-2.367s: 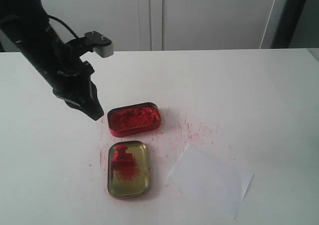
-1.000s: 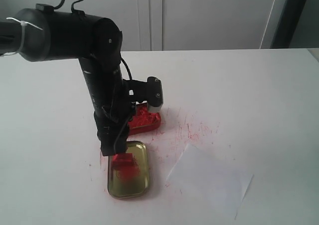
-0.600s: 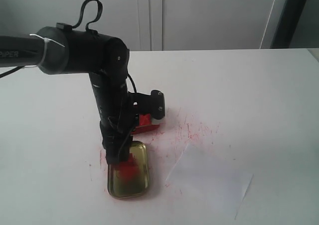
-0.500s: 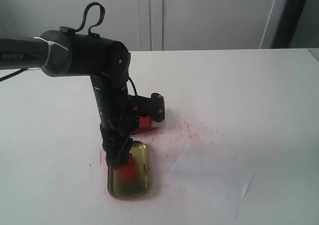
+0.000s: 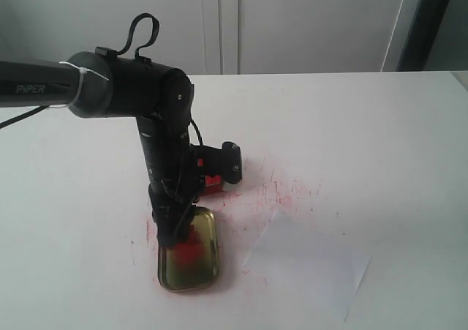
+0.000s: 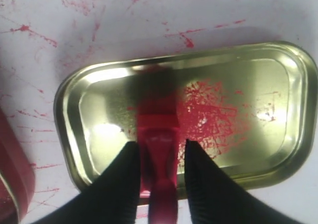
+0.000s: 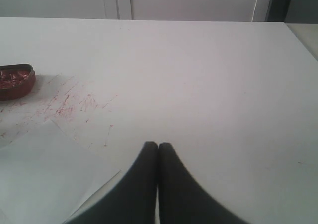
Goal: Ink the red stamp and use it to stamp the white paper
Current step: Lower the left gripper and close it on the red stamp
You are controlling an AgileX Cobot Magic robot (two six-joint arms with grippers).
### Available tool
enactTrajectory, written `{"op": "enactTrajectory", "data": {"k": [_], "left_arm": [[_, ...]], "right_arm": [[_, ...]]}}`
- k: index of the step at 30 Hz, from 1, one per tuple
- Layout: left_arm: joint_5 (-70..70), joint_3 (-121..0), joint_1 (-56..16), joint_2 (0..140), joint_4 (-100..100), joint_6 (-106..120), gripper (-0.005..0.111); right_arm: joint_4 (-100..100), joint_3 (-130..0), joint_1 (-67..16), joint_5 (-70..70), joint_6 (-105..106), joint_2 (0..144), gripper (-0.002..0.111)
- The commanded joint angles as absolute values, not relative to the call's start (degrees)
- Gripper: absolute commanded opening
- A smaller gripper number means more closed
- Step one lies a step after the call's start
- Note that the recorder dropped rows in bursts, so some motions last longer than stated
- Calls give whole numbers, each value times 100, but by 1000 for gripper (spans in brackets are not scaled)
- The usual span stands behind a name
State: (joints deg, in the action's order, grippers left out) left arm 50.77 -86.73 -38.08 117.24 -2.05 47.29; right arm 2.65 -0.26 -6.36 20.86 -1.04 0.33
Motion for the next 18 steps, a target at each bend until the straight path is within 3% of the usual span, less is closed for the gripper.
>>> {"op": "enactTrajectory", "data": {"k": [1,7,18], "left_arm": [[5212,-8670,-3848,11748,-267,4717,21],[5212,-8670,-3848,11748,-244,4717,0],[5687,-8679,-3848,11510,-138,4341,0]], "right_arm": [[257,0,-601,2000,-125,0,0],[257,0,-601,2000,-125,0,0],[257,0,-601,2000,-125,0,0]]}}
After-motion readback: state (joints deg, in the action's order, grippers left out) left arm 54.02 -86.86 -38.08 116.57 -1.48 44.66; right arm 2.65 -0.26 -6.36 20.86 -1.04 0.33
